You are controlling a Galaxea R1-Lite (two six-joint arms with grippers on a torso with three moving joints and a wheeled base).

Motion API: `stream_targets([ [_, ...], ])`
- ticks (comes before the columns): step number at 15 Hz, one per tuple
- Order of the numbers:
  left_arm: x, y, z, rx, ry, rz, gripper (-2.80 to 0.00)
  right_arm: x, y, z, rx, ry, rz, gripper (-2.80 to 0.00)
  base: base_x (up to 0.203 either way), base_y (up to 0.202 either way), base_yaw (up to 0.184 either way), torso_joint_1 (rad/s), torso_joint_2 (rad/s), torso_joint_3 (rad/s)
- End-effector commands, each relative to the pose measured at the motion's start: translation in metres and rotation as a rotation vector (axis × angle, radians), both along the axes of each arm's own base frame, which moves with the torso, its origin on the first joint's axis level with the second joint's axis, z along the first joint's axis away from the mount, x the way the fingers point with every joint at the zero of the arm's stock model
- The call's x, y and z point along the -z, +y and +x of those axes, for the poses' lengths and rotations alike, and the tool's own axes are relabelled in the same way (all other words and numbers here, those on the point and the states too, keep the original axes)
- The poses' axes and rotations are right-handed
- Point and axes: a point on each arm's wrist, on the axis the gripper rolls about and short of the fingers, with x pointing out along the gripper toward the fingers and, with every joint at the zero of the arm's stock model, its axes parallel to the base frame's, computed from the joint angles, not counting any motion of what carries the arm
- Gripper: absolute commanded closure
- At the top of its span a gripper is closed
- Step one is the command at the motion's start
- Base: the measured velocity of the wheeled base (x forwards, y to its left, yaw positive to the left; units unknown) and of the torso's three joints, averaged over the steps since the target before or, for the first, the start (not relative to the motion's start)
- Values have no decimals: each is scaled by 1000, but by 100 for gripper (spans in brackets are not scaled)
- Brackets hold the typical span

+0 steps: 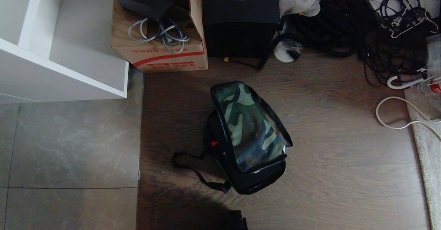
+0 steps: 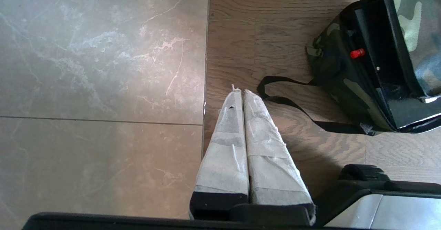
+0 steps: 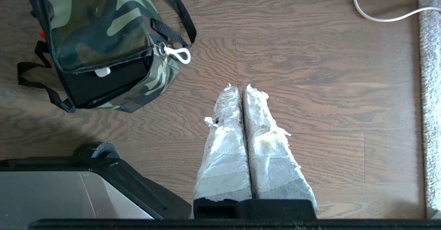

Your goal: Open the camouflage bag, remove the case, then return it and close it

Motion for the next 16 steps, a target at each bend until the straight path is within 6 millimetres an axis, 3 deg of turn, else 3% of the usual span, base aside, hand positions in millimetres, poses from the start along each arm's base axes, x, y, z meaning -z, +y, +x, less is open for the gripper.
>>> stream_targets([
  [1, 2, 0, 1, 0, 11, 0, 0, 0, 0, 0, 0, 5, 0, 0, 0, 0, 0, 0, 0, 0],
  [6, 2, 0, 1, -5, 8, -18, 0, 0, 0, 0, 0, 5, -1, 0, 0, 0, 0, 2, 1, 30],
  [16, 2, 0, 1, -6, 8, -20, 0, 0, 0, 0, -2, 5, 1, 0, 0, 0, 0, 3, 2, 191],
])
